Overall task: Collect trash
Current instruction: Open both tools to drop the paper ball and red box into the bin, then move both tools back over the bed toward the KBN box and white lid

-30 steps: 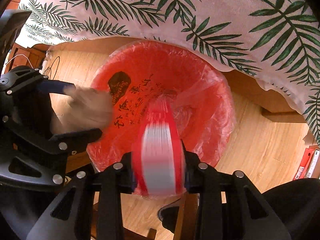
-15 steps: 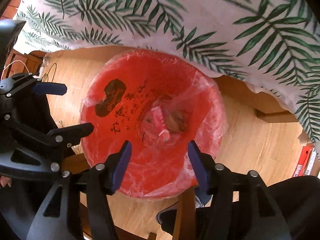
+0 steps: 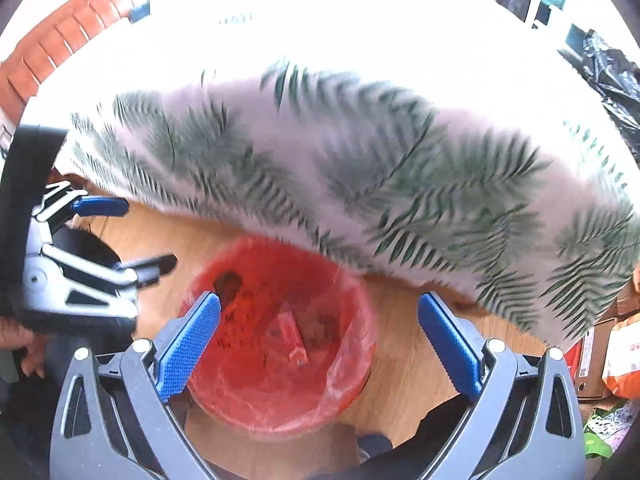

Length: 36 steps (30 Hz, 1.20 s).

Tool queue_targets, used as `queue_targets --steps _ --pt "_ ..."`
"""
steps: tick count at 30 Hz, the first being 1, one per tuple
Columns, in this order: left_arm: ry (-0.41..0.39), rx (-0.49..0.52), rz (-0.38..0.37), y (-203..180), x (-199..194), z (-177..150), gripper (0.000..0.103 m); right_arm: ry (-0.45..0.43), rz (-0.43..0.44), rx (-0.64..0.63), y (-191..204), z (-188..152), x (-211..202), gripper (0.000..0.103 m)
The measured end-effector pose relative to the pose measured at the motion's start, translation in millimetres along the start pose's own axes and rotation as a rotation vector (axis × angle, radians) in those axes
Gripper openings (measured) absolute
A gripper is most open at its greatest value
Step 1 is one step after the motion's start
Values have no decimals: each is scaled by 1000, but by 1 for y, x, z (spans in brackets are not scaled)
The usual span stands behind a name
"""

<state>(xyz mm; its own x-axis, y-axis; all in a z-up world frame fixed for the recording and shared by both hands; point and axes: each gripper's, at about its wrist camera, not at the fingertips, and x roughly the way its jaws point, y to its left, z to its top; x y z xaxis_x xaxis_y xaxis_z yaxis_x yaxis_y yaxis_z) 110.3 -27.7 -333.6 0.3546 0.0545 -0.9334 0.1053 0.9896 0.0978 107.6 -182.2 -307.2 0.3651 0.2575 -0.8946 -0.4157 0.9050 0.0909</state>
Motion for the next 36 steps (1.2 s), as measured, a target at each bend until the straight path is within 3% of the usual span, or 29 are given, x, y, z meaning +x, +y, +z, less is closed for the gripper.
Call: queue_targets --steps 6,13,23,36 --pt "-185 -100 35 28 -54 64 97 -150 -48 12 -17 46 -38 98" --pt "-294 -151 79 49 -70 146 97 -274 -101 11 -40 110 -52 98" --pt "-317 -216 124 74 -35 220 97 -276 -120 7 -59 181 -20 98" --pt "-317 -257 193 94 10 272 97 -265 -132 17 -64 211 19 98"
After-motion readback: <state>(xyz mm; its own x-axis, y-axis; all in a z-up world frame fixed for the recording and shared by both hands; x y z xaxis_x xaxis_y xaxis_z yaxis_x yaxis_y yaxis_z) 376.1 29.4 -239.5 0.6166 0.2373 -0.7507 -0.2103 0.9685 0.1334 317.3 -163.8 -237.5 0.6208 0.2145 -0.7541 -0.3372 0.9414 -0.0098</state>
